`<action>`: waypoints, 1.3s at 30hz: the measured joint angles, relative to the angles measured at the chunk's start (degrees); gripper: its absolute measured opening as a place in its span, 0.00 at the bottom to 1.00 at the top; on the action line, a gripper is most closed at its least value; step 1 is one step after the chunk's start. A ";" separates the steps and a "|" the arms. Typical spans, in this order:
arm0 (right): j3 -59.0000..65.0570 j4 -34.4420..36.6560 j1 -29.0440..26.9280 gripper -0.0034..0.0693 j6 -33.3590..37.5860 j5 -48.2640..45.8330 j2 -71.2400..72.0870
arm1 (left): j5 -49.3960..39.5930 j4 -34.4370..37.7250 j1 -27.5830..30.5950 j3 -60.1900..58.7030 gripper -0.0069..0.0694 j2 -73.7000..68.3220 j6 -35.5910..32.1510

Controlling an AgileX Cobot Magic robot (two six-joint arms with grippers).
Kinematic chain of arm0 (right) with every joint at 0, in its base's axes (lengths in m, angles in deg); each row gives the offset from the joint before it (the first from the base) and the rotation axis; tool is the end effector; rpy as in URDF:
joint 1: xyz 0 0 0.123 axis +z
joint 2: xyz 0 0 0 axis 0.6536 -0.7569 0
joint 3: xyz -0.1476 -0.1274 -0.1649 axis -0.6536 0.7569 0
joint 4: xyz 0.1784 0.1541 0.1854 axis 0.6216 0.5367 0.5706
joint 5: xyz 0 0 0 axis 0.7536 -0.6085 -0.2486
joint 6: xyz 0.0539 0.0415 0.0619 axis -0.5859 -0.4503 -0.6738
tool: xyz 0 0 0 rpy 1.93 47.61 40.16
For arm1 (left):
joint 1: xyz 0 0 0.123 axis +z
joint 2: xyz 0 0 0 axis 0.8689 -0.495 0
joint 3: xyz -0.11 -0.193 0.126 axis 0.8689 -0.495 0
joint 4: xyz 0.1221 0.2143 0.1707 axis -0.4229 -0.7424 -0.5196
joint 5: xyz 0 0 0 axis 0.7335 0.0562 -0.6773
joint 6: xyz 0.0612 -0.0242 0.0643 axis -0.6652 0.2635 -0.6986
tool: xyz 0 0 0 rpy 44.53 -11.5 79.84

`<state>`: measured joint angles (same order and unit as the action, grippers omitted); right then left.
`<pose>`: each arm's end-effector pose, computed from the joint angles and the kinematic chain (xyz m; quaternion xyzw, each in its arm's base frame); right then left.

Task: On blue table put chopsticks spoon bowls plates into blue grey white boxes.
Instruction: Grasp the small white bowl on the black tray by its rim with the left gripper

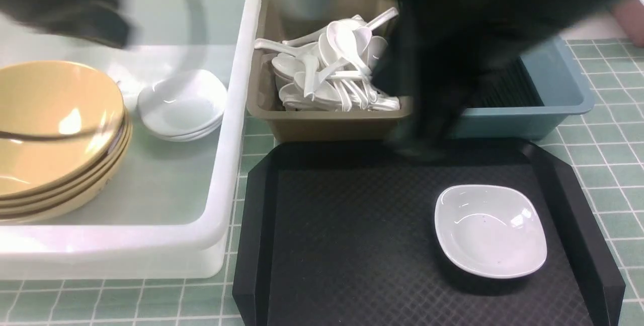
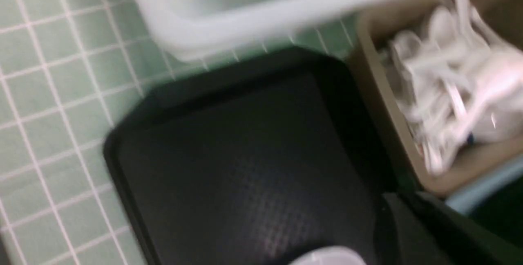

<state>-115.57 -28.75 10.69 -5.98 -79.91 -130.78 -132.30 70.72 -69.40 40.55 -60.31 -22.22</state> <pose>0.2212 0.2511 0.4241 -0.4940 0.8021 0.0175 0.3351 0.3294 -0.0798 0.3823 0.2218 0.9214 -0.1322 0.2904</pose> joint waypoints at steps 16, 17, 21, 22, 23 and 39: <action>35.10 -0.25 -14.33 0.11 -7.63 -0.42 32.18 | 10.75 -3.94 -34.94 5.51 0.10 -22.52 -0.07; 36.00 -0.25 -14.33 0.11 -7.63 -0.42 33.56 | 10.28 -6.32 -36.46 6.81 0.10 -24.24 1.85; 37.75 -0.20 -14.33 0.11 -7.63 -0.50 37.32 | 7.14 -15.89 -40.76 14.50 0.16 -32.92 10.41; 37.89 -0.20 -14.33 0.11 -7.63 -0.58 37.66 | 6.62 -16.79 -41.18 16.14 0.19 -34.98 11.50; 37.89 -0.20 -14.33 0.11 -7.63 -0.63 37.96 | 5.96 -17.34 -41.50 18.17 0.22 -36.94 12.71; 38.84 -0.14 -14.33 0.11 -7.63 -0.57 37.97 | 9.57 -18.28 -40.28 29.12 0.62 -51.14 21.14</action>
<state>-76.73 -28.89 -3.64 -13.61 -80.48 -92.81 -122.73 52.44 -109.68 69.67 -111.45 -1.08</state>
